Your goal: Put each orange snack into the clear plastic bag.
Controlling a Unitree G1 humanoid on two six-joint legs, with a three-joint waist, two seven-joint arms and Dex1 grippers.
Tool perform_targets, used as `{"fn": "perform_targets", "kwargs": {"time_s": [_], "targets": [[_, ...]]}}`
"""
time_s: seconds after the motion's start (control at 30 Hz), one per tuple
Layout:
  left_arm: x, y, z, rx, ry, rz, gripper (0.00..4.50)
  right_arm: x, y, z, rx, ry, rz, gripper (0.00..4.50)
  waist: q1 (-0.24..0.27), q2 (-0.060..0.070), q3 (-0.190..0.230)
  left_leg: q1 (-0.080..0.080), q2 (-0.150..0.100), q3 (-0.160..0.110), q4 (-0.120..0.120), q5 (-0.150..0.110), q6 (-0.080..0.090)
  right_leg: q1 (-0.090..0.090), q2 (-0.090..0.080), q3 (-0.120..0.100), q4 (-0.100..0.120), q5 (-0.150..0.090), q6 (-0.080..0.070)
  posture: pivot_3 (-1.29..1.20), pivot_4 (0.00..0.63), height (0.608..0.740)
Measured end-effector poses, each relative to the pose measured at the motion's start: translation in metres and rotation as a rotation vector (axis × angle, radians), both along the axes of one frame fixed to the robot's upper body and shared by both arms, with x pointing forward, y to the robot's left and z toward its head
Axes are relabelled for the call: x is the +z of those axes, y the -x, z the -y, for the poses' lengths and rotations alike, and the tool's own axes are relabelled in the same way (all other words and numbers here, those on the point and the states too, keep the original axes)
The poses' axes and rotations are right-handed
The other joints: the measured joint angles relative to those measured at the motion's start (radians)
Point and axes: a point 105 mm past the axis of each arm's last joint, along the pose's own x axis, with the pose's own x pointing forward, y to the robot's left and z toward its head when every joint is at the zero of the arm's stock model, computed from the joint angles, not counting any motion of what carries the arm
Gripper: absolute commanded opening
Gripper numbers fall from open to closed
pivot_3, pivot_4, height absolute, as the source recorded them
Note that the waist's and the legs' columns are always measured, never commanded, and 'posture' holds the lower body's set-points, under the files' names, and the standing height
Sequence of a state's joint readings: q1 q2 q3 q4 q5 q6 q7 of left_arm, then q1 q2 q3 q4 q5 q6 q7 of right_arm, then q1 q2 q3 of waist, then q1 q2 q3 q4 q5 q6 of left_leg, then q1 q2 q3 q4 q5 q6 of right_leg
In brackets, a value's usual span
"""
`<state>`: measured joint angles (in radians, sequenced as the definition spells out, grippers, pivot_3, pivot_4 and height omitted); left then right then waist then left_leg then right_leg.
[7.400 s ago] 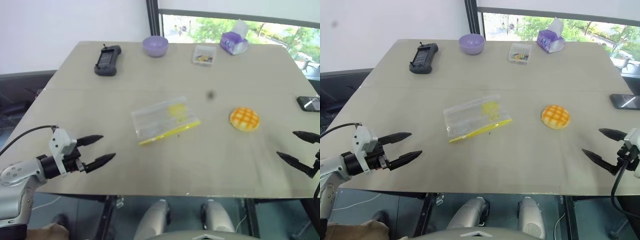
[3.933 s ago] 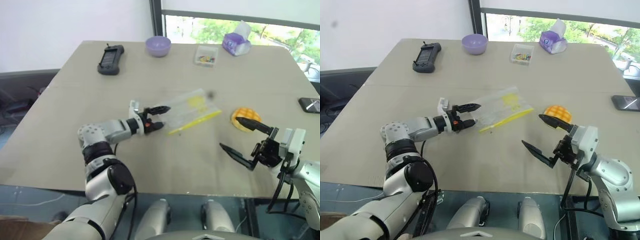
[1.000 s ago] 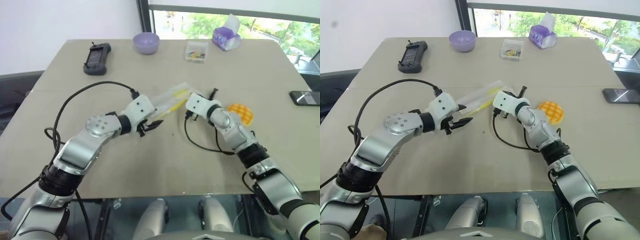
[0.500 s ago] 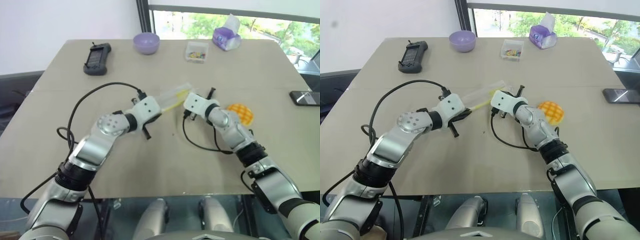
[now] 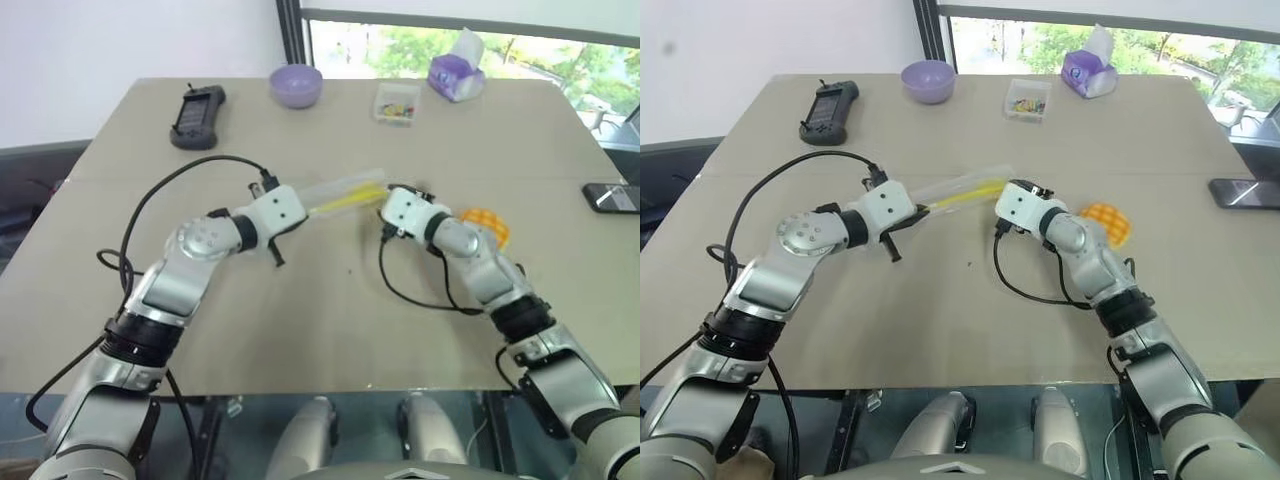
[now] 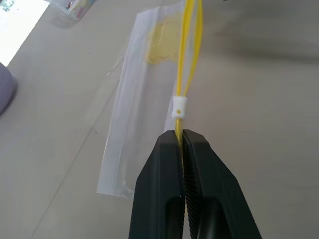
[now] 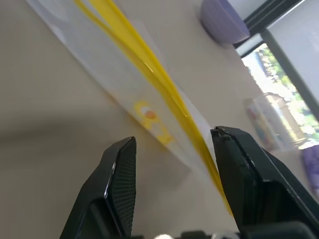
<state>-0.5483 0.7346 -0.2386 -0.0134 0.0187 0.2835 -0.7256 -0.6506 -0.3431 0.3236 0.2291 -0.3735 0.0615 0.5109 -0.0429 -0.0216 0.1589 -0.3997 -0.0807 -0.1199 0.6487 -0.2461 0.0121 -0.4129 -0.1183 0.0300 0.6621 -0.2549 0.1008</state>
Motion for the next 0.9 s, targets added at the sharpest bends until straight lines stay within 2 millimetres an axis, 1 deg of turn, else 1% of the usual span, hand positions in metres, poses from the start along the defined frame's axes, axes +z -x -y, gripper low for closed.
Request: {"fn": "perform_targets", "kwargs": {"time_s": [0.1, 0.2, 0.23, 0.33, 0.47, 0.53, 0.63, 0.77, 0.9], "targets": [[0.0, -0.002, -0.001, -0.013, -0.019, 0.013, 0.0, 0.006, 0.01, 0.0, 0.029, -0.052, -0.034, 2.69, -0.002, 0.0, 0.0, 0.0, 0.0, 0.0, 0.001, 0.0, 0.0, 0.0, 0.0, 0.0, 0.001, 0.0, 0.0, 0.0, 0.15, 0.74], [0.003, -0.002, 0.001, -0.04, -0.043, 0.05, 0.0, 0.022, 0.016, -0.002, 0.045, -0.091, -0.017, 2.69, -0.002, 0.0, 0.0, 0.0, 0.0, 0.0, 0.001, 0.0, 0.0, 0.0, 0.0, -0.001, 0.001, 0.0, 0.0, 0.0, 0.15, 0.74], [0.004, -0.002, 0.002, -0.052, -0.053, 0.063, 0.0, 0.027, 0.017, -0.005, 0.048, -0.101, -0.007, 2.69, -0.001, 0.0, 0.0, 0.0, 0.0, 0.0, 0.001, 0.0, 0.0, 0.0, 0.0, -0.001, 0.001, 0.0, 0.0, 0.0, 0.15, 0.74], [0.006, -0.001, 0.004, -0.076, -0.072, 0.086, 0.0, 0.033, 0.016, -0.012, 0.052, -0.122, 0.006, 2.69, -0.001, 0.0, 0.0, 0.0, 0.0, 0.0, 0.001, 0.0, 0.0, 0.0, 0.0, -0.001, 0.001, 0.0, 0.0, 0.0, 0.15, 0.74], [0.003, 0.001, 0.008, -0.096, -0.075, 0.075, 0.0, 0.041, 0.015, -0.024, 0.073, -0.116, 0.04, 2.69, -0.001, 0.0, 0.0, 0.0, 0.0, 0.0, 0.001, 0.0, 0.0, 0.0, 0.0, -0.001, 0.001, 0.0, 0.0, 0.0, 0.15, 0.74], [0.0, 0.002, 0.008, -0.102, -0.077, 0.066, 0.0, 0.04, 0.013, -0.028, 0.073, -0.102, 0.049, 2.69, -0.001, 0.0, 0.0, 0.0, 0.0, -0.001, 0.001, 0.0, 0.0, 0.0, 0.0, -0.001, 0.001, 0.0, 0.0, 0.0, 0.15, 0.74], [-0.002, 0.004, 0.009, -0.107, -0.08, 0.059, 0.0, 0.033, 0.012, -0.035, 0.09, -0.075, 0.039, 2.69, -0.001, 0.0, 0.0, 0.0, 0.0, -0.001, 0.001, 0.0, 0.0, 0.0, 0.0, -0.001, 0.001, 0.0, 0.0, 0.0, 0.15, 0.74], [-0.001, 0.005, 0.01, -0.111, -0.088, 0.067, 0.0, 0.027, 0.012, -0.037, 0.105, -0.046, 0.035, 2.69, -0.001, 0.0, 0.0, 0.0, 0.0, -0.001, 0.001, 0.0, 0.0, 0.0, 0.0, -0.001, 0.001, 0.0, 0.0, 0.0, 0.15, 0.74], [-0.003, 0.007, 0.01, -0.108, -0.091, 0.062, 0.0, 0.026, 0.013, -0.039, 0.12, -0.026, 0.046, 2.69, -0.002, 0.0, 0.0, 0.0, 0.0, -0.001, 0.001, 0.0, 0.0, 0.0, 0.0, -0.001, 0.001, 0.0, 0.0, 0.0, 0.15, 0.74]]}}
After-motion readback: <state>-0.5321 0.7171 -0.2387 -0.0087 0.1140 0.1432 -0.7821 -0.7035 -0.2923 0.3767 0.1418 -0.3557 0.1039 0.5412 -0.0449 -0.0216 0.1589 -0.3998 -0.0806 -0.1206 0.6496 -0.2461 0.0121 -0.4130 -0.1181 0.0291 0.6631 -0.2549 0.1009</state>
